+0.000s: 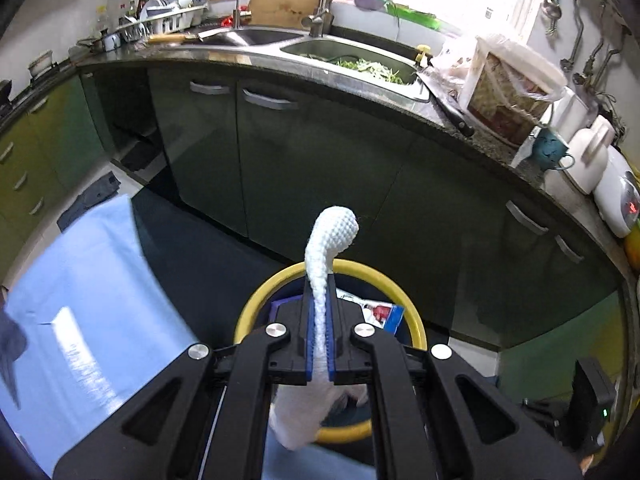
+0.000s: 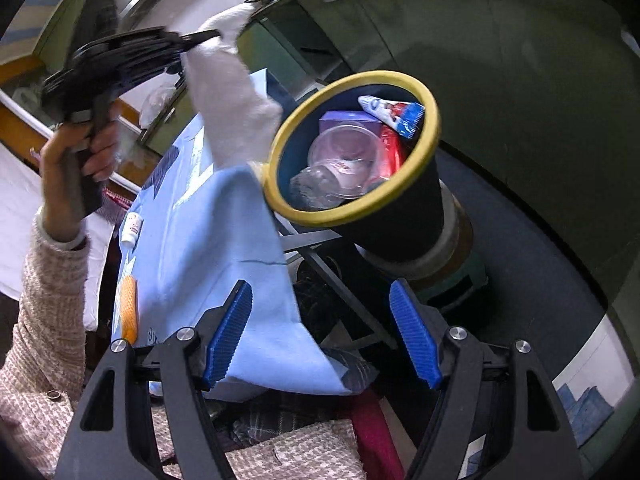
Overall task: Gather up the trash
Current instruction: 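Carry the tissue over the bin and open the left gripper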
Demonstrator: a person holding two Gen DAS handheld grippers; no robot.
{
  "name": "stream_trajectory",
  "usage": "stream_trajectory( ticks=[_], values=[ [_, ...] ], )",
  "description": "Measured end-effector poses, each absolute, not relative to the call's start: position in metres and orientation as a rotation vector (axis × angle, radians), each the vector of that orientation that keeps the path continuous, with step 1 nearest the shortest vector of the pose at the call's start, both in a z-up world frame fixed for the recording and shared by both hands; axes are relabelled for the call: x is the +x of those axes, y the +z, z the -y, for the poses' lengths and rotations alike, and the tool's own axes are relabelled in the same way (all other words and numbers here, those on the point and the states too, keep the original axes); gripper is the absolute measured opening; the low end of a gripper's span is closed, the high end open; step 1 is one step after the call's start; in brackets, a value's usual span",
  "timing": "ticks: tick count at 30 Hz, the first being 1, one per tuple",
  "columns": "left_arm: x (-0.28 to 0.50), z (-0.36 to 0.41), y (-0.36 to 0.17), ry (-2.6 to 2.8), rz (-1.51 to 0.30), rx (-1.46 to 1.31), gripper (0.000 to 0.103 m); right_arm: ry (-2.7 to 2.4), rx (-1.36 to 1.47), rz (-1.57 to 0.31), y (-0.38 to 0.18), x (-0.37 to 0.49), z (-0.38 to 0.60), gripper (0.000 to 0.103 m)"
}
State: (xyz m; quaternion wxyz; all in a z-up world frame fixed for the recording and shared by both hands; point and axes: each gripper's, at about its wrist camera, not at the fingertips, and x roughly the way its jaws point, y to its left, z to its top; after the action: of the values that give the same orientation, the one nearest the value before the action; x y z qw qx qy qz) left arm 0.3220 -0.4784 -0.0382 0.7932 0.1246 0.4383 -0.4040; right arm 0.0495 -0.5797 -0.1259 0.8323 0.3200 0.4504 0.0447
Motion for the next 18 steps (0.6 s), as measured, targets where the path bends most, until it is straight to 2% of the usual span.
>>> stream_trajectory(
  ticks=[4,6,8,10,15,18],
  values=[
    [0.324,0.503,-0.069,-0.869,-1.015,0.294,0.005,0.091,0.698,-0.962,-0.134,0.046,0.586,0.071],
    [0.318,0.515,-0.088,-0.866,-1.058,0.367,0.009,0.089,0.704,-0.965,-0.137,0.047,0.588,0.071],
    [0.313,0.519,-0.099,-0.858,-1.086,0.412,0.039,0.090,0.706,-0.965,-0.137,0.046,0.587,0.071],
    [0.304,0.521,-0.107,-0.868,-1.097,0.468,0.054,0.092,0.704,-0.966,-0.137,0.047,0.586,0.072],
    [0.285,0.508,-0.087,-0.921,-1.061,0.504,0.055,0.102,0.688,-0.958,-0.131,0.049,0.577,0.072],
    [0.279,0.474,-0.047,-0.967,-1.027,0.426,0.064,0.116,0.669,-0.955,-0.126,0.051,0.568,0.073]
  ],
)
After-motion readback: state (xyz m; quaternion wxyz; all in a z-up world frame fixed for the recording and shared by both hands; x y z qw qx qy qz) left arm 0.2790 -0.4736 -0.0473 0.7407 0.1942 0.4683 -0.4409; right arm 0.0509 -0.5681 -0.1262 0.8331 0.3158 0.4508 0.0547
